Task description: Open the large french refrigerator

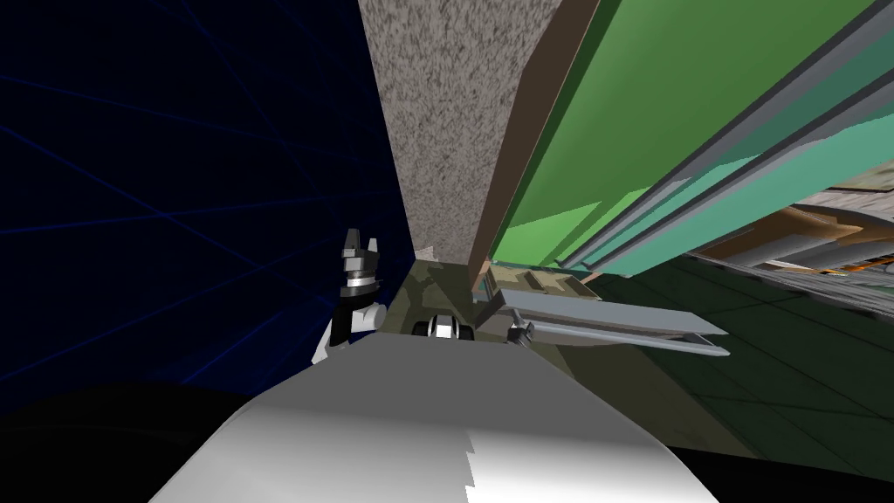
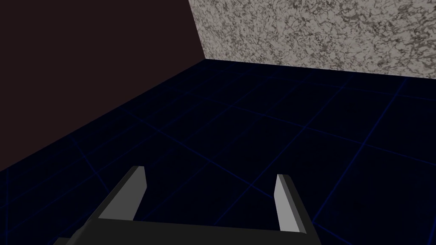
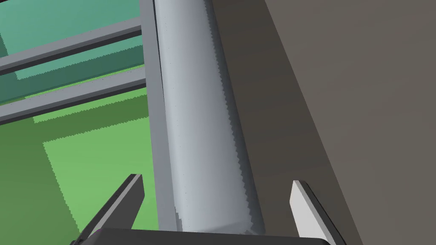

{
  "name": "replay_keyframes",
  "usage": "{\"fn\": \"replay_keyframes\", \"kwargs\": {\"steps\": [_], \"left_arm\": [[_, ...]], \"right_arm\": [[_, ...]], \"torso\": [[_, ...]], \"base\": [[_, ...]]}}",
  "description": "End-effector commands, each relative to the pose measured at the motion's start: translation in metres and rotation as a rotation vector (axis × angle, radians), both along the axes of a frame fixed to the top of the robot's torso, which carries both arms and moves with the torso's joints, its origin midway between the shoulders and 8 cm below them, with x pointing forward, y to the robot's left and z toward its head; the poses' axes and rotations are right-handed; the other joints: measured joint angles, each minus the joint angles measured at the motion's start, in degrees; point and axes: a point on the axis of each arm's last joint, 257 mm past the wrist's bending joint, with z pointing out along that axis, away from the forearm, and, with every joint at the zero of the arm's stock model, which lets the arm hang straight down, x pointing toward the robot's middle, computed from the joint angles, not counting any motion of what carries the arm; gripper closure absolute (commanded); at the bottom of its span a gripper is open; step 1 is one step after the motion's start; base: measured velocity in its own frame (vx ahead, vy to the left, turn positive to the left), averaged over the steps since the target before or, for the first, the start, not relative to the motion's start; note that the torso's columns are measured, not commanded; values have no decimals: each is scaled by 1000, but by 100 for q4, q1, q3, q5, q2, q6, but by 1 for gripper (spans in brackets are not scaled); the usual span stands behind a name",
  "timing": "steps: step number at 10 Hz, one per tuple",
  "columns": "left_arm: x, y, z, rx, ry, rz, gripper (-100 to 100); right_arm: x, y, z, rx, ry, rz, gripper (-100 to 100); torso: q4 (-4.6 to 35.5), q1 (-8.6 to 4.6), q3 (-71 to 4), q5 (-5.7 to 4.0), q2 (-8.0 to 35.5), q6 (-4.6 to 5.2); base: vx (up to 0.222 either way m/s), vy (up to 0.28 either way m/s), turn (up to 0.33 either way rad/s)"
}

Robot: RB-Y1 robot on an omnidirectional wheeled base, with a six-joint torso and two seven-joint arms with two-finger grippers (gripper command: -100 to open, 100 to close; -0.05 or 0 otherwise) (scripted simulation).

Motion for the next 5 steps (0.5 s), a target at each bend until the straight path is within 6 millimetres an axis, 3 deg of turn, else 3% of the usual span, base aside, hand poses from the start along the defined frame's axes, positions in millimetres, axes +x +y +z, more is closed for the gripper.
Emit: {"fn": "replay_keyframes", "kwargs": {"steps": [1, 5], "left_arm": [[0, 0, 0, 0, 0, 0, 0], [0, 0, 0, 0, 0, 0, 0]], "right_arm": [[17, -11, 11, -2, 5, 5, -100], [44, -25, 35, -5, 5, 26, -100]], "torso": [[-1, 18, -12, 11, -13, -1], [24, 28, 15, 32, 46, 2]], "base": [[-9, 52, -57], [-39, 54, -54]]}}
